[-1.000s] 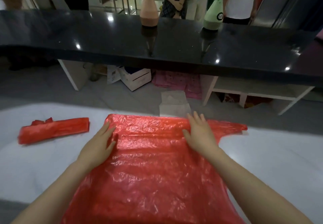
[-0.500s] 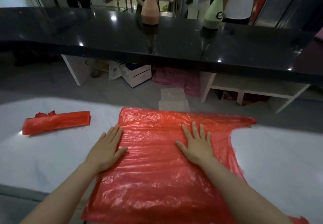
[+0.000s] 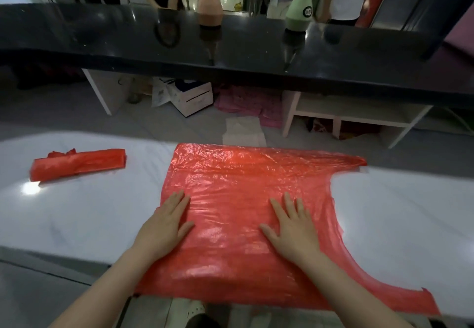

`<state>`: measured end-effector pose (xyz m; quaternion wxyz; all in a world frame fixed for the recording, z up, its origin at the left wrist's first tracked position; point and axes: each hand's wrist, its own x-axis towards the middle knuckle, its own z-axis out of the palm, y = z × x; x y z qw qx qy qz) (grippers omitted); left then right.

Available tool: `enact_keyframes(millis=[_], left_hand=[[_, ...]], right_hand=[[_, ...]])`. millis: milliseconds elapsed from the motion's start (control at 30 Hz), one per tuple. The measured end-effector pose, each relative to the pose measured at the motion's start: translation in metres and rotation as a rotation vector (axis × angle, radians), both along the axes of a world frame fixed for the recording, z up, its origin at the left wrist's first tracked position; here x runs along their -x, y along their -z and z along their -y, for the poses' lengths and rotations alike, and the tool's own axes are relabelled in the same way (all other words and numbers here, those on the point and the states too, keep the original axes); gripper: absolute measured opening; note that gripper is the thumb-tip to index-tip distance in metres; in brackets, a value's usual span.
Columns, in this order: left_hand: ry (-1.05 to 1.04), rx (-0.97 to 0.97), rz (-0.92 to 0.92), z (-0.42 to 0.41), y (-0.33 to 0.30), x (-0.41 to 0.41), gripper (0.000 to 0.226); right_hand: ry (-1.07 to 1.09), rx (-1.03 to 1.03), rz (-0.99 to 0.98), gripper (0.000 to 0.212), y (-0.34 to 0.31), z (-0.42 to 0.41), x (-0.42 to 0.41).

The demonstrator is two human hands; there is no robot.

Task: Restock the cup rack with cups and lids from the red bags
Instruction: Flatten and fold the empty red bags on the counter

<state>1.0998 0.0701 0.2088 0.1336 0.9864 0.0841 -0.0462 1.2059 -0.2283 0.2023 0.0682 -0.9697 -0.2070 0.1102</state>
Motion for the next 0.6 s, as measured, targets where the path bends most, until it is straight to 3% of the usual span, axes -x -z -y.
enact_keyframes(millis=[100,433,600], left_hand=[[0.071,-0.107,-0.058,-0.001,0.007,0.000,0.100],[-0.105,-0.180,-0.134,-0.015,0.006,0.021,0.092],[-0.165,-0.119,-0.047,0.005,-0.005,0.041,0.071]], right_hand=[[-0.025,0.027,0.020,0.080,0.006,0.015,0.002],[0.002,0.044,0.012,0.082,0.003,0.037,-0.008],[-0.024,0.009,0.077,0.076,-0.009,0.047,-0.005]])
